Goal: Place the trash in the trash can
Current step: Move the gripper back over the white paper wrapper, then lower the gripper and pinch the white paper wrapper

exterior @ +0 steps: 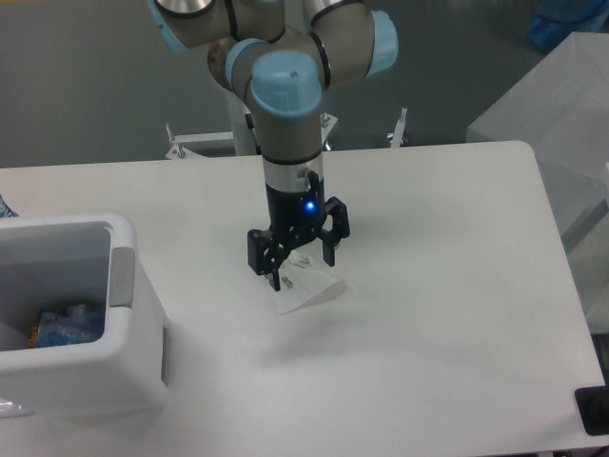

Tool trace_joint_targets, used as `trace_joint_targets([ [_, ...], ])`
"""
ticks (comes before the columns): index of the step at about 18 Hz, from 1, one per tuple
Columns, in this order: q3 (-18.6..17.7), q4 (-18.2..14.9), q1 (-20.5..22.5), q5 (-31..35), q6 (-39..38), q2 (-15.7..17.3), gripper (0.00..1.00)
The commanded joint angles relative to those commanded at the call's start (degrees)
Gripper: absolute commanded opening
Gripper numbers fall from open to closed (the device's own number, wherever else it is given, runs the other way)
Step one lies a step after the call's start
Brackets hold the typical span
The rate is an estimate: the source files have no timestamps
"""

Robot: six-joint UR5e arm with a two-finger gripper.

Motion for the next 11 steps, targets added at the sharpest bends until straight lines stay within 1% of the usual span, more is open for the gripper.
trace_joint_targets([
  [5, -0.9, -0.1, -0.1, 2.3, -0.6, -4.8, 1.0],
  [11, -2.3, 0.0, -0.1, 4.1, -0.7, -6.0, 1.0],
])
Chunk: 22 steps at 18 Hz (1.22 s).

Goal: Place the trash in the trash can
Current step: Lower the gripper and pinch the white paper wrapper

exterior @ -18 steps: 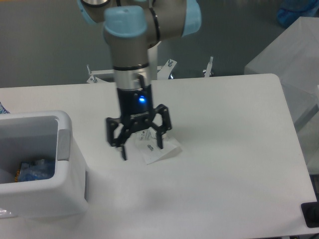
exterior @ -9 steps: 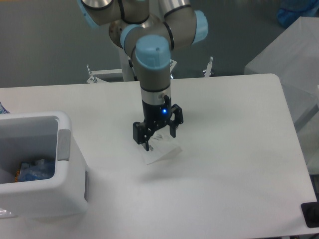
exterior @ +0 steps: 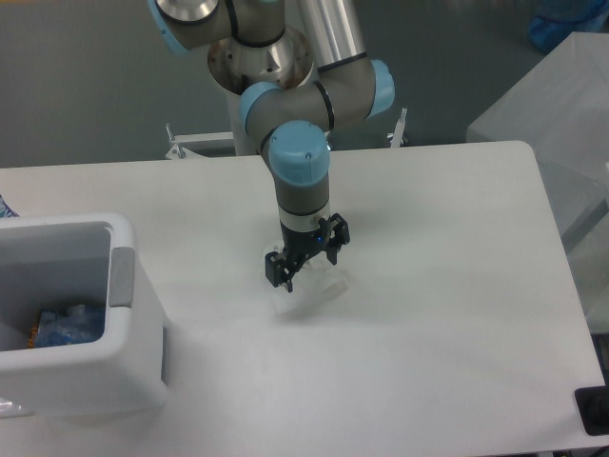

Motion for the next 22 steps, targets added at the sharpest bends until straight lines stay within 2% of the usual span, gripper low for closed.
trace_joint_targets([
  [3, 0.1, 0.3, -0.1, 0.0, 0.0, -1.2, 0.99],
  [7, 1.0, 0.4, -0.2, -0.1, -0.3, -2.8, 0.9],
  [12, 1.1, 0.6, -0.2, -0.3, -0.4, -2.9, 0.66],
  [16, 3.1, 0.6, -0.4, -0.3, -0.4, -3.7, 0.54],
  [18, 3.2, 0.6, -0.5, -0.4, -0.4, -4.0, 0.44],
  [22, 3.4, 0.7, -0.5, -0.4, -0.4, -3.4, 0.37],
])
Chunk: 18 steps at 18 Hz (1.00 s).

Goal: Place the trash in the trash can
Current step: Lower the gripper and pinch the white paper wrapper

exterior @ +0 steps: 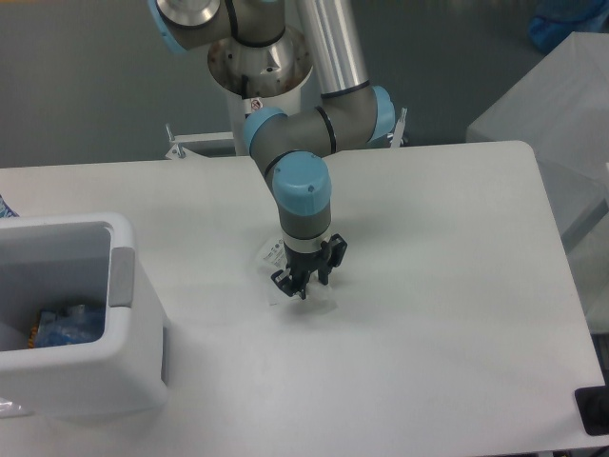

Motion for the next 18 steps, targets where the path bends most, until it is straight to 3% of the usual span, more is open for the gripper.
trace_joint_targets([
  [4, 0.6, 0.0, -0.1, 0.0, 0.0, 0.1, 0.22],
  [9, 3.8, 0.0, -0.5, -0.4, 0.0, 0.4, 0.21],
  [15, 6.1, -0.1, -0.3, -1.8, -0.1, 3.4, 0.16],
  [18, 10.7, -0.1, 0.1, -3.9, -0.3, 6.2, 0.16],
])
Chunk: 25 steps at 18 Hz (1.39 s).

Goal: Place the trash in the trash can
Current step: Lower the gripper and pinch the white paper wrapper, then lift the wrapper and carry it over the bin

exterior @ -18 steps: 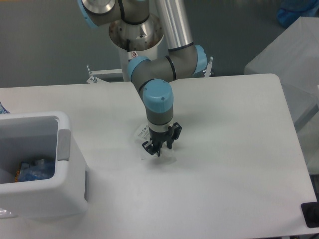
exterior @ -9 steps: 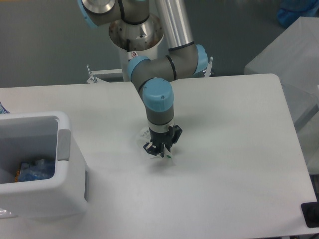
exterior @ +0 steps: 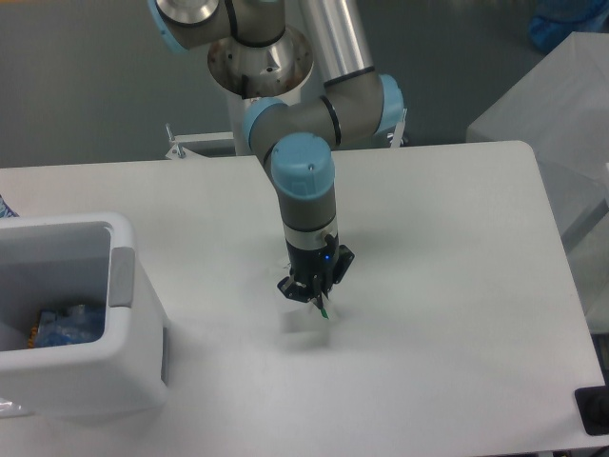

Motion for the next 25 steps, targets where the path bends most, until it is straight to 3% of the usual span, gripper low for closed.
trace_joint_targets([
  [8, 12.2, 0.1, 0.4, -9.1, -6.5, 4.4, 0.16],
  [13, 18.1, 0.3, -1.4, -16.6, -6.3, 5.7, 0.18],
  [16, 19.6, 0.4, -4.2, -17.2, -6.2, 6.0, 0.18],
  [25, 18.7, 0.7, -17.0, -17.3, -5.7, 6.3, 0.19],
])
